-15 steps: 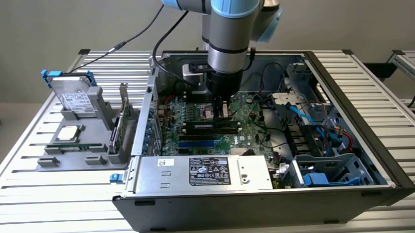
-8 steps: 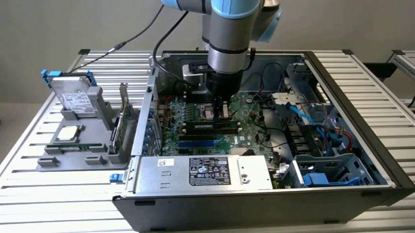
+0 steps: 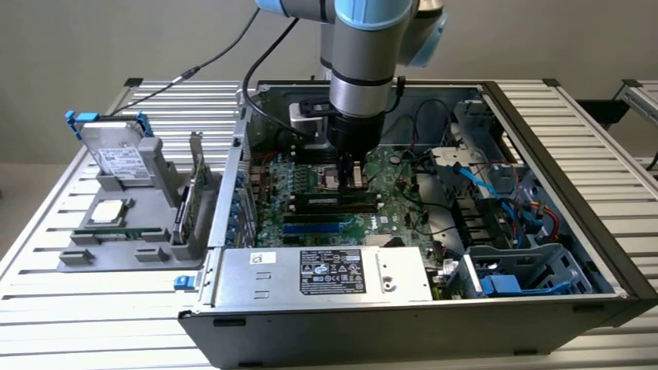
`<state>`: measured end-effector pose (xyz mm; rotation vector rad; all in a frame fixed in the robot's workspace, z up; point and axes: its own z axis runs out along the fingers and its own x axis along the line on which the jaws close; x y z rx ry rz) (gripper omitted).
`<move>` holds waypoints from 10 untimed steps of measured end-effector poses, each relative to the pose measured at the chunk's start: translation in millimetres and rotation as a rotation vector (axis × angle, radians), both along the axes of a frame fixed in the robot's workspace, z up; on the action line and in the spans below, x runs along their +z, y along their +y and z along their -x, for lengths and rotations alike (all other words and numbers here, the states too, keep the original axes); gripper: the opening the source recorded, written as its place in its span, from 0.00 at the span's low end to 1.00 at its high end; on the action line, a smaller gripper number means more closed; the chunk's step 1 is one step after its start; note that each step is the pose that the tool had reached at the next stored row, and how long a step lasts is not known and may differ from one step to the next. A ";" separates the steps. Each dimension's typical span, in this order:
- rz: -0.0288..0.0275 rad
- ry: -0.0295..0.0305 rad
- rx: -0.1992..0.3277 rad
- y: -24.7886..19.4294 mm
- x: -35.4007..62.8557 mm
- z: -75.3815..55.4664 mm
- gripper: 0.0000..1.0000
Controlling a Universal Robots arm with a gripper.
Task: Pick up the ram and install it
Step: 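Insert the ram into the slot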
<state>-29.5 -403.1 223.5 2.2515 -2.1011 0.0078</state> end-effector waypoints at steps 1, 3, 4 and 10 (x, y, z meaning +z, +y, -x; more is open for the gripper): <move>0.0000 0.0000 0.000 0.0 0.0 -0.1 0.14; 0.0000 0.0000 0.000 0.0 1.3 -0.1 0.14; 0.0000 0.0000 -0.001 0.0 2.4 -0.1 0.14; 0.0004 0.0001 -0.001 -0.2 3.0 -0.1 0.14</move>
